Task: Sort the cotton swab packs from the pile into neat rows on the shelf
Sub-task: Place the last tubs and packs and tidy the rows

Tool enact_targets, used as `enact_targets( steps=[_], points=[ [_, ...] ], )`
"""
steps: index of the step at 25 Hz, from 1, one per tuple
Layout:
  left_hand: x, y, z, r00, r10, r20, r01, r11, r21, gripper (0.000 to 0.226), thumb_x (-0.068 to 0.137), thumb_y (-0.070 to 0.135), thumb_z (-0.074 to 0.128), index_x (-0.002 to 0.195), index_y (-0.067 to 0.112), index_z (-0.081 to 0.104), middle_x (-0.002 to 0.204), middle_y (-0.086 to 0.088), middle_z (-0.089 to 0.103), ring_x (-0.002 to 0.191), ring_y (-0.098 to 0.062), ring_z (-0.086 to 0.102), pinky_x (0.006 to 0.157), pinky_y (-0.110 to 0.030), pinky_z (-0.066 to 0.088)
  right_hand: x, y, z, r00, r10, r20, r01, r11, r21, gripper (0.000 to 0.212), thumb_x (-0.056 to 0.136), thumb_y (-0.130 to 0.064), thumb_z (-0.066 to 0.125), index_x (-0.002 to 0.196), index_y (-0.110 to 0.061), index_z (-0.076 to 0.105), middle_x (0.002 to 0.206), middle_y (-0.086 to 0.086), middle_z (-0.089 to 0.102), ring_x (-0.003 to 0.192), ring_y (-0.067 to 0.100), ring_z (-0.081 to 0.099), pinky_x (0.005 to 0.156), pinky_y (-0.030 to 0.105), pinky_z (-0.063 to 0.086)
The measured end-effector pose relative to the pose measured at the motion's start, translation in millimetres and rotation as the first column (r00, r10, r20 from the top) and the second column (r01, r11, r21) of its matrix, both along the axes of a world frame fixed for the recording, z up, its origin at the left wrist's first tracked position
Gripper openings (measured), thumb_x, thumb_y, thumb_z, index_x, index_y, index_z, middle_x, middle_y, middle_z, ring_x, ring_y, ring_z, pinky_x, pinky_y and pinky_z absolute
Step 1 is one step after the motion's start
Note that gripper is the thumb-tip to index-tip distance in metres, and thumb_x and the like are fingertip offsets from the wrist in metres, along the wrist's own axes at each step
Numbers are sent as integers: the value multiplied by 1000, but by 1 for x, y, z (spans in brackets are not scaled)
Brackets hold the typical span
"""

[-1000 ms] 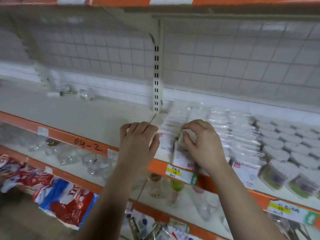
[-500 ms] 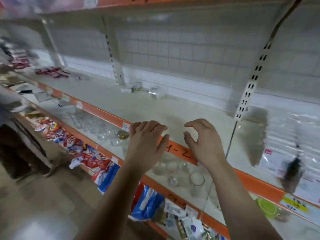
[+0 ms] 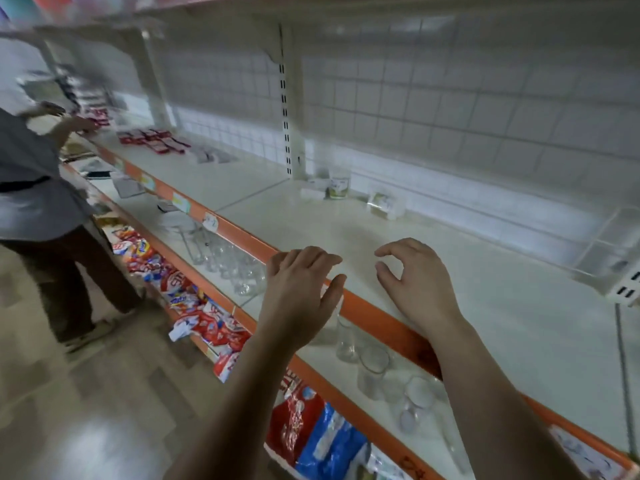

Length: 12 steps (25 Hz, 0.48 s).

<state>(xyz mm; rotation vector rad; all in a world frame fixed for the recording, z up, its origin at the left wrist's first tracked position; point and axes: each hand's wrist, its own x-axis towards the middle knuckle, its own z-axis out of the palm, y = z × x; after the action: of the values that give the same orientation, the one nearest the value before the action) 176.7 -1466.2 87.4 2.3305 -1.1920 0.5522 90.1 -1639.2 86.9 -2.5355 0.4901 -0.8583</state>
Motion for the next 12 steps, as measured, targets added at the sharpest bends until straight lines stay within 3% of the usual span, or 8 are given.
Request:
enact_targets(
  steps=[12],
  points=[
    [154,-65,-3,994,-91,-58,90,996,-10,43,92,47,32,117,27,61,112,10,61,102,-11,55,94,-33,28,138,-94,-1,972,-184,-147,193,980,49,25,86,-24,60,110,-22,66,116,-3,56,106,18,51,78,32,45]
  ],
)
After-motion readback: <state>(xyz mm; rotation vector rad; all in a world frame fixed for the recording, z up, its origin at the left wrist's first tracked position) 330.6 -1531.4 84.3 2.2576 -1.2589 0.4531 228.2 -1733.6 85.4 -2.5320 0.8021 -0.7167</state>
